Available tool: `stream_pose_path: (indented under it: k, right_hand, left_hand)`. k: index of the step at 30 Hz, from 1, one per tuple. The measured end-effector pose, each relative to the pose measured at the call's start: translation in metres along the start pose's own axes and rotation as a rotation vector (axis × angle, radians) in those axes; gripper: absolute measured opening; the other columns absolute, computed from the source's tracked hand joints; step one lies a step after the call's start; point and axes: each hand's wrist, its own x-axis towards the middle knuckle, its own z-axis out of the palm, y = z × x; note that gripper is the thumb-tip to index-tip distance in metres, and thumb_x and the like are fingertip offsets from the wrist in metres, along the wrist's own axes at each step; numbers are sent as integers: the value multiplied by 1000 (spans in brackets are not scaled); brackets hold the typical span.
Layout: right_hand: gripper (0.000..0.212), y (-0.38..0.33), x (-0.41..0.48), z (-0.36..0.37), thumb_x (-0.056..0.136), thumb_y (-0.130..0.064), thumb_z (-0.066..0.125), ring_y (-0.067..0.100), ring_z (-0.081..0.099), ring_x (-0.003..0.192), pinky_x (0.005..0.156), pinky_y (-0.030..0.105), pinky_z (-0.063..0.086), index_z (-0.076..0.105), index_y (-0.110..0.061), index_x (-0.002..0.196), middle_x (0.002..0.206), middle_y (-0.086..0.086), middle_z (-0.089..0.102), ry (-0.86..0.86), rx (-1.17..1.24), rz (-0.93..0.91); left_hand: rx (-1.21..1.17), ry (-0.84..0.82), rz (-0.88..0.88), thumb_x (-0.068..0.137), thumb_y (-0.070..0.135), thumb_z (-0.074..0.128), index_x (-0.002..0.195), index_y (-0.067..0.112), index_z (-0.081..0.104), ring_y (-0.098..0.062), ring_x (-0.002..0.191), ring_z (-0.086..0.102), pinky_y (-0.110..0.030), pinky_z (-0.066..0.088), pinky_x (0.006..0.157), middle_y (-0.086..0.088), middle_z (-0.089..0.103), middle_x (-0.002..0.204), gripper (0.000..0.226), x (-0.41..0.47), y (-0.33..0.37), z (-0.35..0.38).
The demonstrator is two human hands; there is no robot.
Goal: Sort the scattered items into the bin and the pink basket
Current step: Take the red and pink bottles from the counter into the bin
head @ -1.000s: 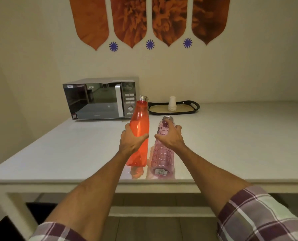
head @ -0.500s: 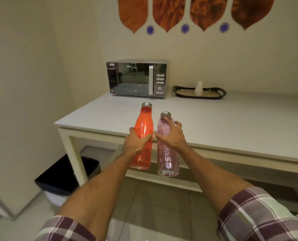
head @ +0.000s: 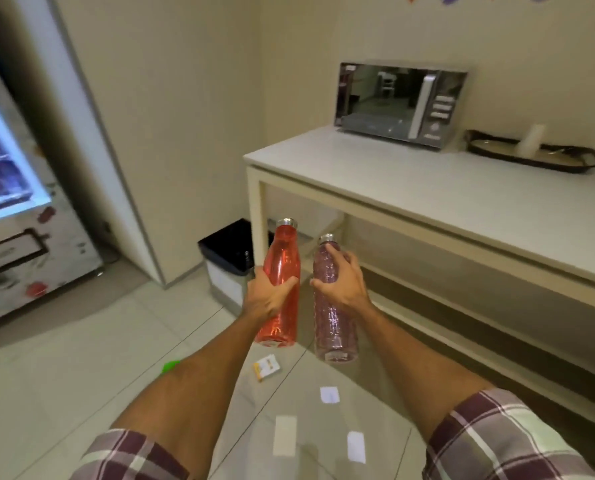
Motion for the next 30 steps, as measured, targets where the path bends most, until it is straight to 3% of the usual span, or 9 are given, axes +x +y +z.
stream_pose_path:
  k: [6, 11, 18, 23, 30]
  right_hand:
    - [87, -38, -32, 80, 71, -35, 78, 29, 41, 131, 105, 43, 41, 34, -35, 147, 150, 3, 23, -149, 20, -69]
    - [86, -88, -45, 159, 73, -37, 76, 32, 41, 131, 106, 52, 42, 33, -33, 148, 151, 3, 21, -278, 26, -121]
    - [87, -175, -52, 287, 74, -38, 76, 33, 37, 135, 110, 53, 37, 29, -38, 148, 153, 4, 19, -407, 1, -179]
    - [88, -240, -51, 370, 74, -38, 76, 34, 39, 132, 107, 55, 40, 28, -38, 148, 151, 3, 20, -457, 21, -204]
    - [89, -304, -28, 456, 73, -40, 75, 36, 38, 131, 108, 52, 39, 27, -38, 148, 150, 5, 21, -476, -12, -246]
  left_hand:
    - [-37, 100, -165, 73, 57, 68, 132, 19, 36, -36, 104, 62, -48, 52, 92, -13, 58, 123, 76, -40, -71, -58]
    - [-10, 167, -279, 73, 59, 66, 130, 18, 36, -36, 102, 61, -48, 53, 90, -14, 57, 122, 77, -48, -131, -130]
    - [-27, 260, -420, 78, 59, 65, 138, 16, 30, -37, 109, 59, -47, 52, 91, -15, 52, 130, 81, -32, -219, -255]
    - [-24, 293, -454, 79, 59, 64, 137, 15, 29, -40, 110, 59, -51, 51, 94, -18, 51, 132, 81, -12, -262, -338]
    - [-60, 320, -475, 78, 58, 65, 134, 16, 30, -36, 101, 62, -47, 55, 86, -15, 55, 124, 78, 26, -307, -423]
